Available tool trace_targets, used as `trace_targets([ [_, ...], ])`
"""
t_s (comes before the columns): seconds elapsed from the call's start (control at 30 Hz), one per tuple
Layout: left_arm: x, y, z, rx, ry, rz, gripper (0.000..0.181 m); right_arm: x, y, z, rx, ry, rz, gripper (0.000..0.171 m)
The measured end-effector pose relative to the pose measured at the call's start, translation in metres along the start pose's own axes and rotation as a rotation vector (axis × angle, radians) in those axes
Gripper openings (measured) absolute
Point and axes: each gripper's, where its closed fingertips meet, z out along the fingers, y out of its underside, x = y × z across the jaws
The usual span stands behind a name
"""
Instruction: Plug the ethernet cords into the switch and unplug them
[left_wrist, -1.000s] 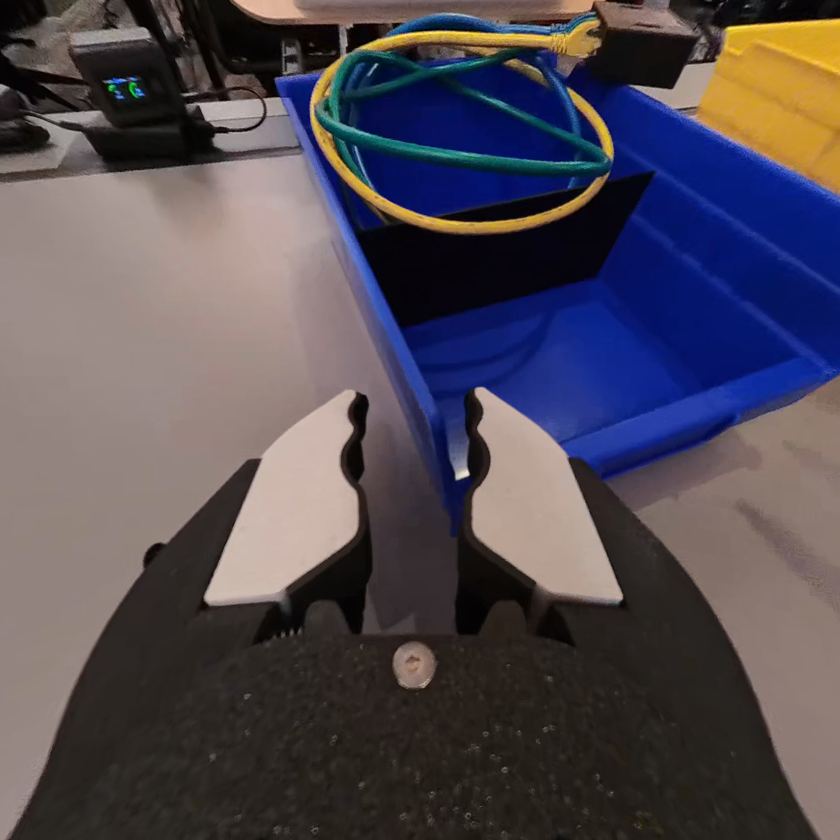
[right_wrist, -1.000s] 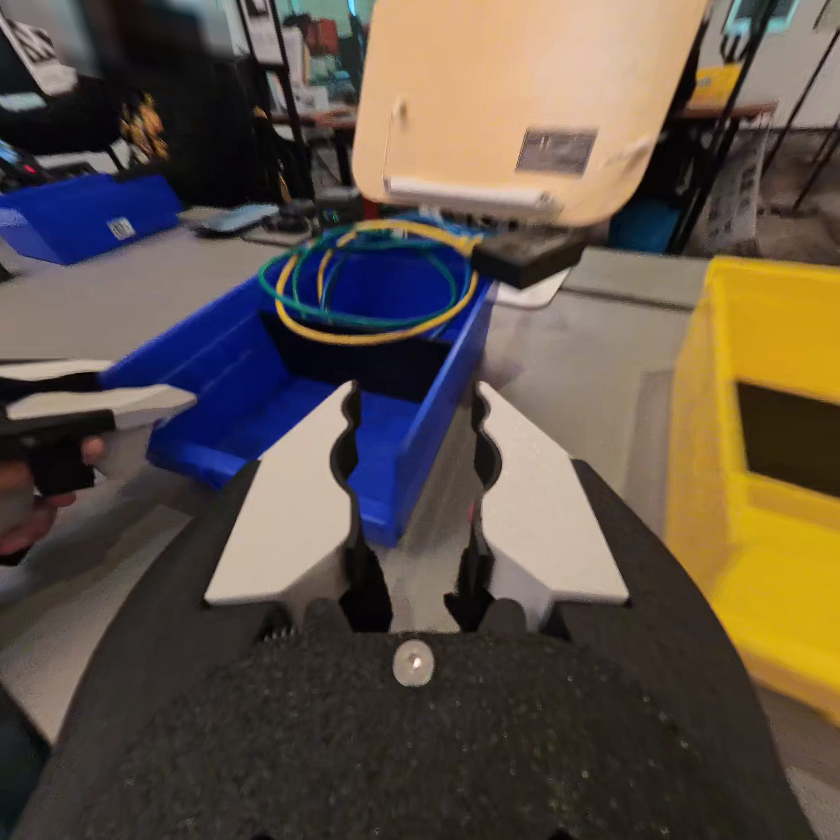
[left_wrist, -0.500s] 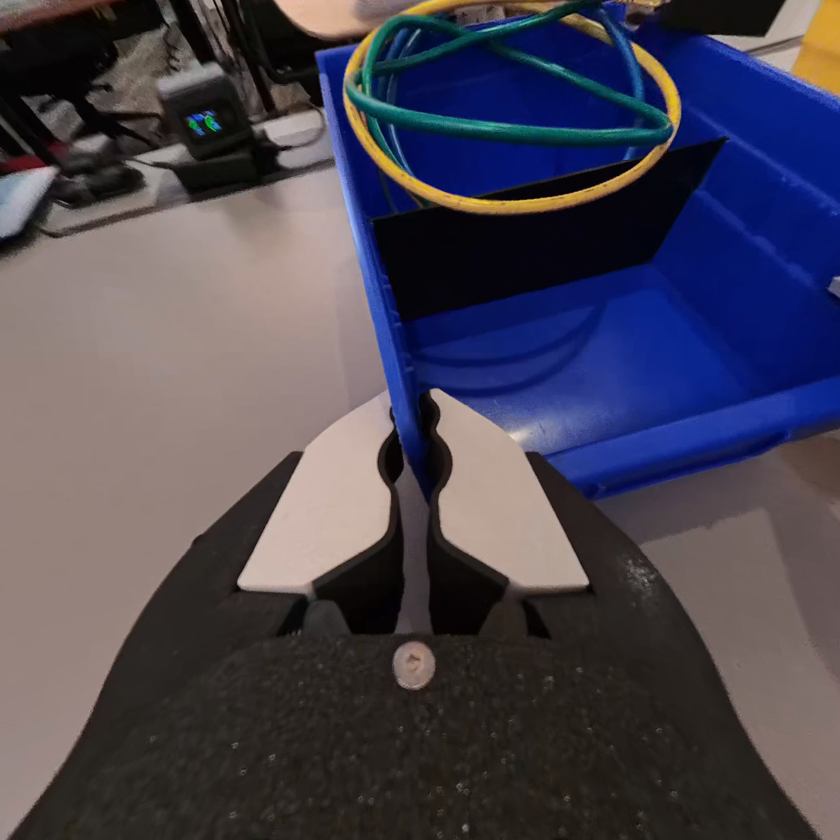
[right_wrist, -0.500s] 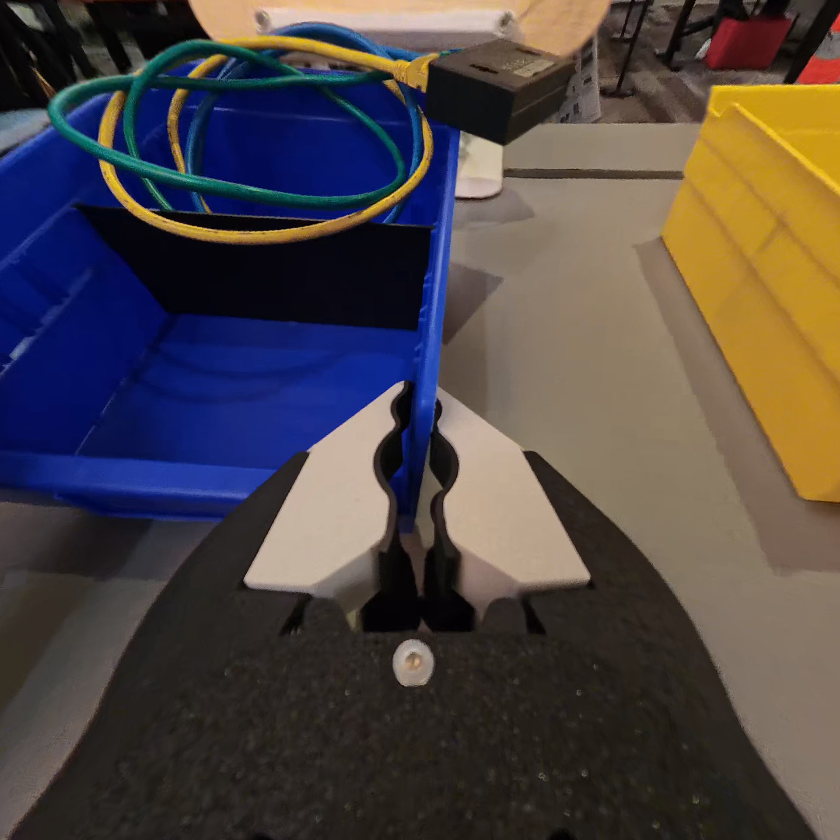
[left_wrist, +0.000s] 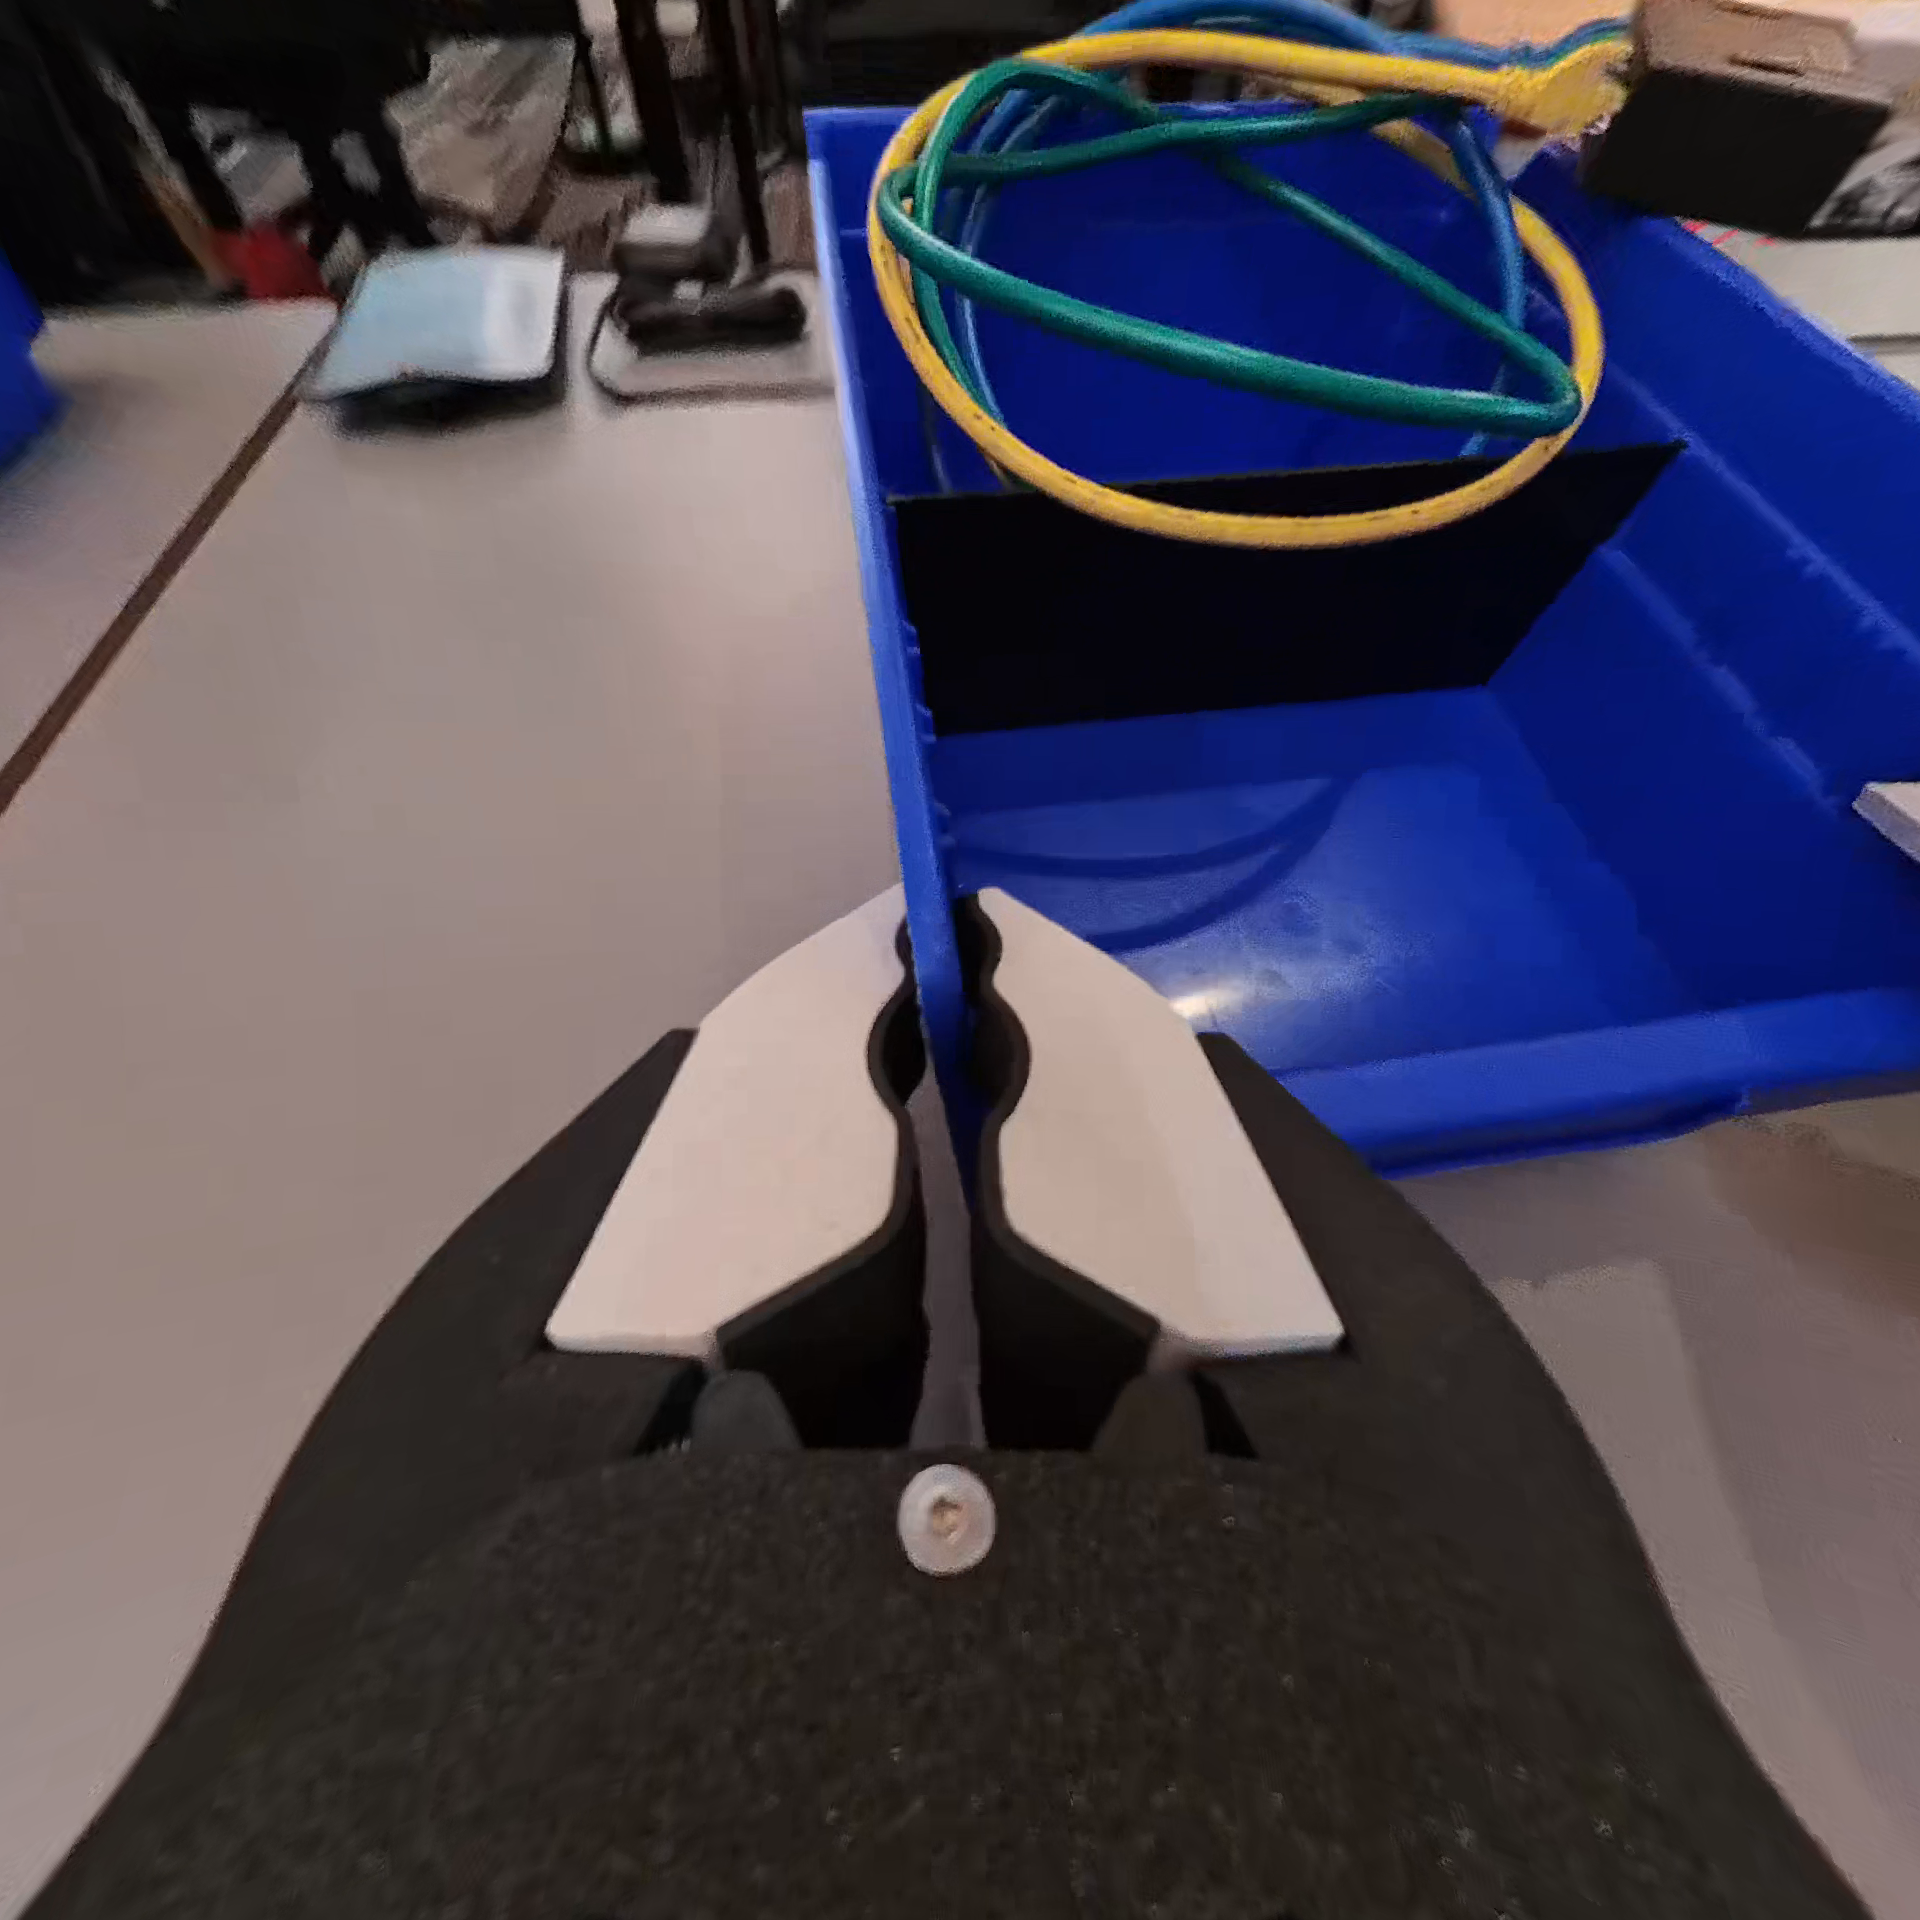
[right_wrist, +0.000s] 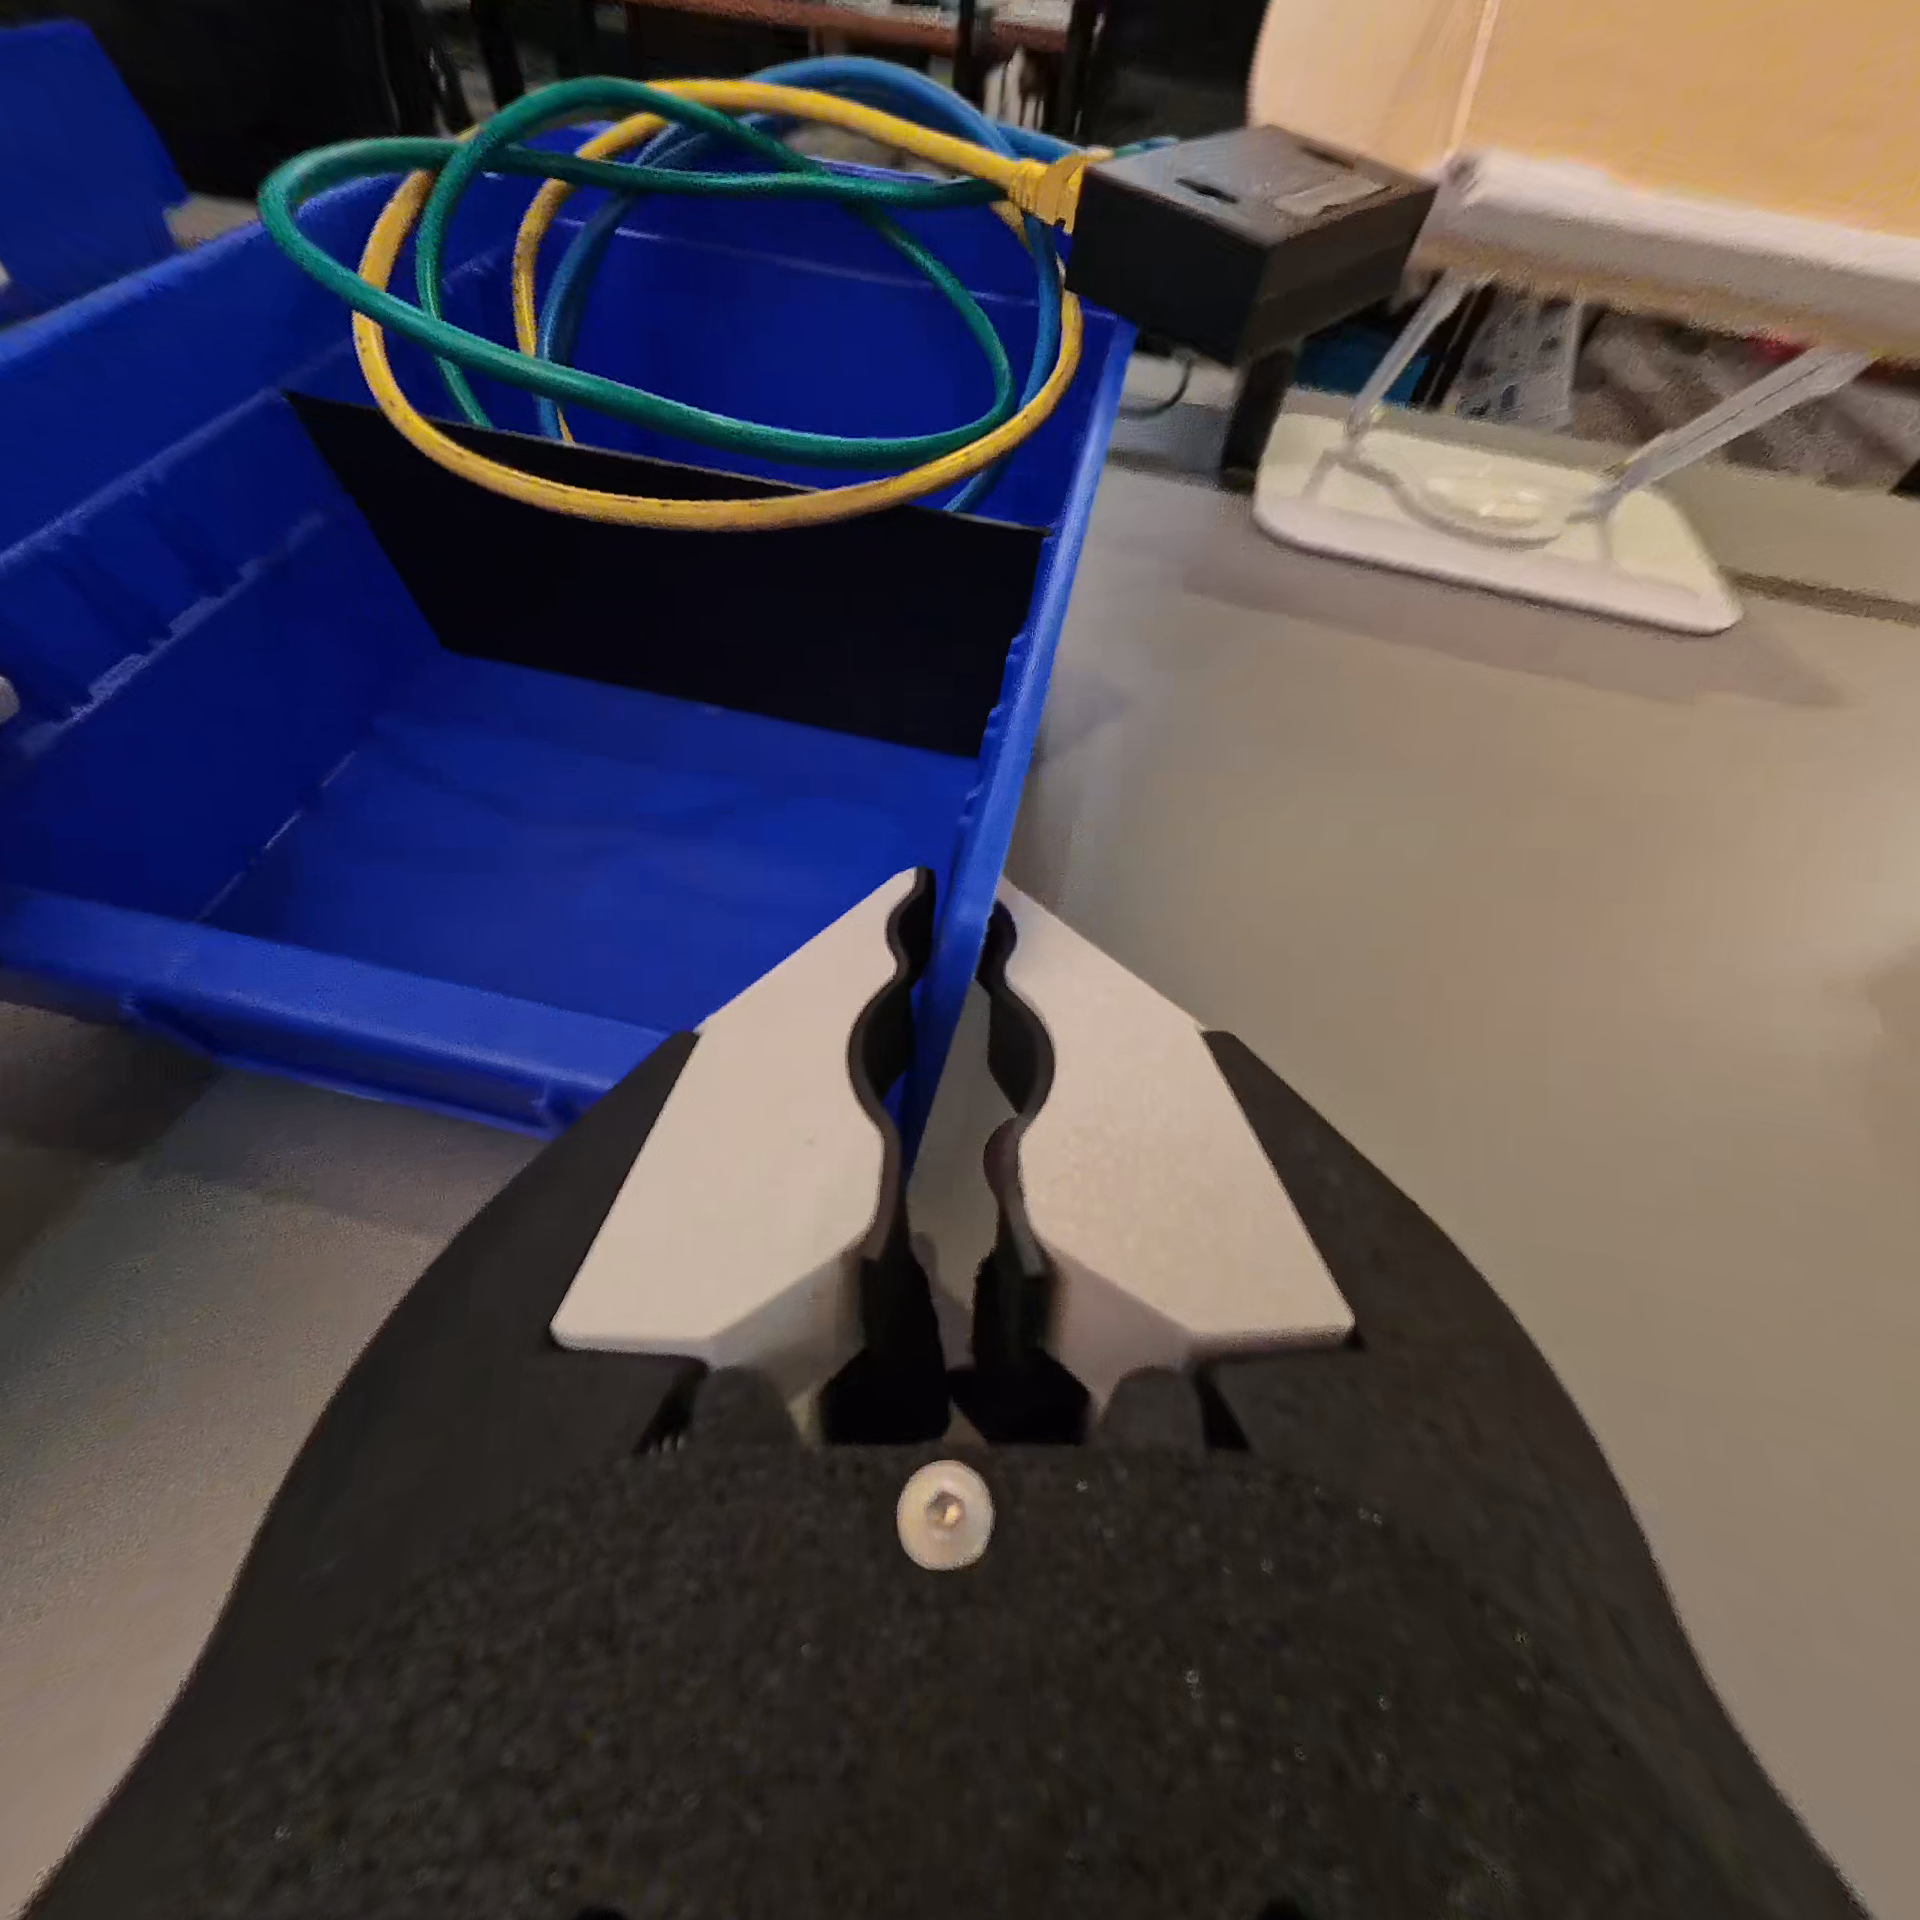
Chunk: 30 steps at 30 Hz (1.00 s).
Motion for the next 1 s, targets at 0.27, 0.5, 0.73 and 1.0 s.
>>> trace_targets([
  [0.27, -0.019, 0.0, 0.002, -0.039, -0.126, 0.005, 0.007, -0.018, 0.002, -0.006, -0.043, -0.277, 0.121, 0.013],
  [0.5, -0.031, 0.0, -0.001, -0.018, -0.192, -0.006, 0.023, 0.015, 0.056, -0.124, -0.189, -0.872, 0.008, 0.031],
  [0.73, -0.002, -0.045, -0.045, 0.166, -0.218, 0.255, 0.043, 0.206, 0.028, -0.165, 0.107, -0.67, 0.157, 0.034],
  [1.0, 0.099, -0.017, -0.078, 0.202, 0.012, -0.019, 0.046, 0.455, 0.048, -0.161, 0.169, -0.067, 0.327, 0.042],
])
